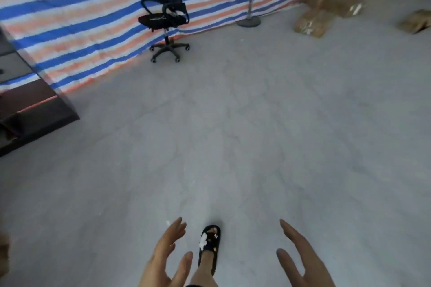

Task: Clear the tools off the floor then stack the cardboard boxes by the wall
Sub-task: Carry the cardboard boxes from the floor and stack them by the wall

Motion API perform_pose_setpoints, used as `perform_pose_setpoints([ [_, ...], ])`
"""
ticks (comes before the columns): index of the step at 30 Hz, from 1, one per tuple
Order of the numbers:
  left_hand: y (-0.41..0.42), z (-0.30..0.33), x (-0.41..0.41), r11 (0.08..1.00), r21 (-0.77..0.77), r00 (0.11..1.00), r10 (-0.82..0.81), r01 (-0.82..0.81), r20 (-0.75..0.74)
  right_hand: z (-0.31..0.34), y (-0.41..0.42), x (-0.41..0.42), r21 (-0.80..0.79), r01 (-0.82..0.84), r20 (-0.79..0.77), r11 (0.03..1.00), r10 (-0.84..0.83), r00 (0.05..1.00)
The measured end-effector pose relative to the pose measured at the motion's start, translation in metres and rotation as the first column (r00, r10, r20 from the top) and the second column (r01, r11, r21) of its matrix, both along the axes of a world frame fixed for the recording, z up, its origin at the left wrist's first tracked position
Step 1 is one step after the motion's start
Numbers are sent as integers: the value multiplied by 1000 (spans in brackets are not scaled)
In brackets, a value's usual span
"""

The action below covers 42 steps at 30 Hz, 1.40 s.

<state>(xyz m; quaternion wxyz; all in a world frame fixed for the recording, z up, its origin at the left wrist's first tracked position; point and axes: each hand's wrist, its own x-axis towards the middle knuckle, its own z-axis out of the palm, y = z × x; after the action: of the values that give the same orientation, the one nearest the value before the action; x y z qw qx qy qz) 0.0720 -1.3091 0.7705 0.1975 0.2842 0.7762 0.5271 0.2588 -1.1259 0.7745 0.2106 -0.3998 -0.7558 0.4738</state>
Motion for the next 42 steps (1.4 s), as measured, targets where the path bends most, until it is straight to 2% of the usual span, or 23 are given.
perform_pose_setpoints([
  [4,81,9,-91,995,30,994,-98,100,-57,5,58,-69,-34,162,-45,986,-164,986],
  [7,140,16,-145,983,23,983,-181,181,-29,12,101,-113,-7,230,-75,973,-230,970],
  [12,240,16,-196,959,-16,942,-274,283,192,10,165,-143,-50,311,-47,949,-314,948],
  [14,280,13,-206,943,-7,913,-320,333,254,8,195,-149,-122,373,-49,920,-381,923],
  [18,372,12,-228,919,0,854,-365,393,370,7,275,-163,-150,427,-17,892,-434,901],
  [23,500,-4,-234,916,-17,909,-394,400,136,6,405,-170,16,476,-81,879,-474,877],
  [28,636,9,-241,918,24,912,-396,396,105,24,545,-178,132,436,-62,890,-432,900],
  [35,774,5,-272,927,25,906,-370,373,205,6,675,-212,93,426,-38,900,-424,905],
  [42,938,-8,-333,916,0,915,-402,402,28,-3,840,-276,69,427,-6,902,-428,904],
])
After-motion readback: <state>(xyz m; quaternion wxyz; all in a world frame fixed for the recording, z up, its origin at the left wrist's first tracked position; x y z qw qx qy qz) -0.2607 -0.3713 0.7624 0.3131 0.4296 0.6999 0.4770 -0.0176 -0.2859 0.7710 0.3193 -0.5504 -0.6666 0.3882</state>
